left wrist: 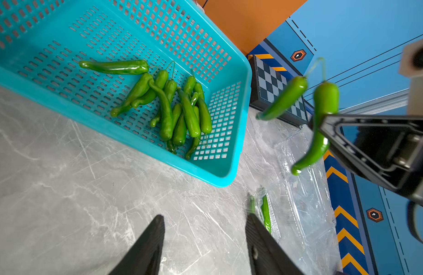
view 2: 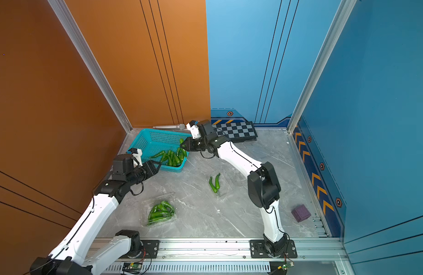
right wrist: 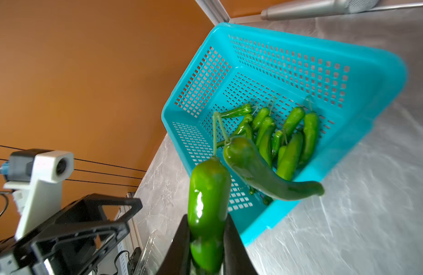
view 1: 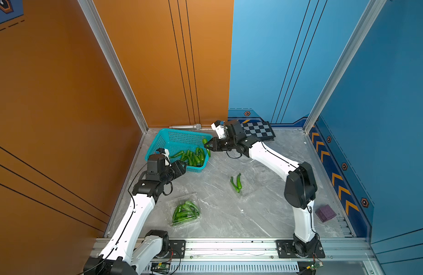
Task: Take small green peppers out of containers
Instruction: Place the green pepper in the basket.
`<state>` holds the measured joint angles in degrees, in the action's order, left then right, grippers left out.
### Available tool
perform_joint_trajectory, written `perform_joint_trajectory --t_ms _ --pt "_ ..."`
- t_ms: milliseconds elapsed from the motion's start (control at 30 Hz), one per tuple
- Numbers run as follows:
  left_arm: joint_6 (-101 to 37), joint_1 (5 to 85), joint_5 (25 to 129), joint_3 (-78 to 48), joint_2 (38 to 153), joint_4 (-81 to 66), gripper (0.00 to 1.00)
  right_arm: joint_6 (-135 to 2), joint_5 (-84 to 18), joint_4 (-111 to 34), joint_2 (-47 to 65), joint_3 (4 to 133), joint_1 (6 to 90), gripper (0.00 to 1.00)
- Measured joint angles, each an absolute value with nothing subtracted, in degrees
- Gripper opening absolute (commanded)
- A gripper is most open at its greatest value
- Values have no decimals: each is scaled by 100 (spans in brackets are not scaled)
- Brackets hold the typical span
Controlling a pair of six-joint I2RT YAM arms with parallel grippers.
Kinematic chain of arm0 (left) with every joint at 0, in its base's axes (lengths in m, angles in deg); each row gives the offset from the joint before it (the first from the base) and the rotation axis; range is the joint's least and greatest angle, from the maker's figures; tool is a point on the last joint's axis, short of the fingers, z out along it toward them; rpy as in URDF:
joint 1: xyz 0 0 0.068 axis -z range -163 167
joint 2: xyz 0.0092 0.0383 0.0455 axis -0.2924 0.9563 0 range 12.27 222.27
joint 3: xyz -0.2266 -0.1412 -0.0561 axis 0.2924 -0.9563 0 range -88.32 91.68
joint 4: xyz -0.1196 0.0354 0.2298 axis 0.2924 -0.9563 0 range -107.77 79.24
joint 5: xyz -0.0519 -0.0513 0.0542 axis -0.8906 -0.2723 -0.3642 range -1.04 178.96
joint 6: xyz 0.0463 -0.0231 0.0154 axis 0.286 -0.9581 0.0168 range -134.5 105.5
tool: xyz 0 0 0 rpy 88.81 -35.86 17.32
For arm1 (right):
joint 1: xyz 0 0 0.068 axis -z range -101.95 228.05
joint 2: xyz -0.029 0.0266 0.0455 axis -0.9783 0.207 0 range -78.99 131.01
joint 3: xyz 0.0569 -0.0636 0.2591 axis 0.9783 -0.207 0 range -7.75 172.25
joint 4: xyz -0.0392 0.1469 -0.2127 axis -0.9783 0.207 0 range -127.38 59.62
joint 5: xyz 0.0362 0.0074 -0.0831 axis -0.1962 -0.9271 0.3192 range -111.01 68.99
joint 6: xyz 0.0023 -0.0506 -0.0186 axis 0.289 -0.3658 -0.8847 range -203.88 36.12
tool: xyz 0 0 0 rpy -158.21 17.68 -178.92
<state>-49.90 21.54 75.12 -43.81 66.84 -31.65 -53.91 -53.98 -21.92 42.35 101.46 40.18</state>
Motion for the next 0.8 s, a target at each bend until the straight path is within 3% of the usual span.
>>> perform_joint_trajectory --t_ms 200,300,367,500,700,800 --pt "-5059 2075 7368 -4613 6382 -3290 57 -5356 -5708 -2124 5372 11344 3782 13" --pt "-5094 2075 7300 -4635 6334 -3331 57 -5242 -5811 -2111 5833 11905 3771 24" --pt "-5099 2070 7269 -4635 6315 -3333 57 -5174 -5844 -2113 6091 12185 3787 41" --pt "-5097 2070 7217 -4637 6317 -3335 58 -5039 -5894 -2104 6484 12491 3824 56" --pt "-5097 2158 7134 -4637 6507 -3333 56 -5305 -5783 -1669 6469 12404 3940 58" --pt "-5068 2453 7134 -4582 6741 -3362 54 -5694 -5514 -1317 5828 11674 3983 57"
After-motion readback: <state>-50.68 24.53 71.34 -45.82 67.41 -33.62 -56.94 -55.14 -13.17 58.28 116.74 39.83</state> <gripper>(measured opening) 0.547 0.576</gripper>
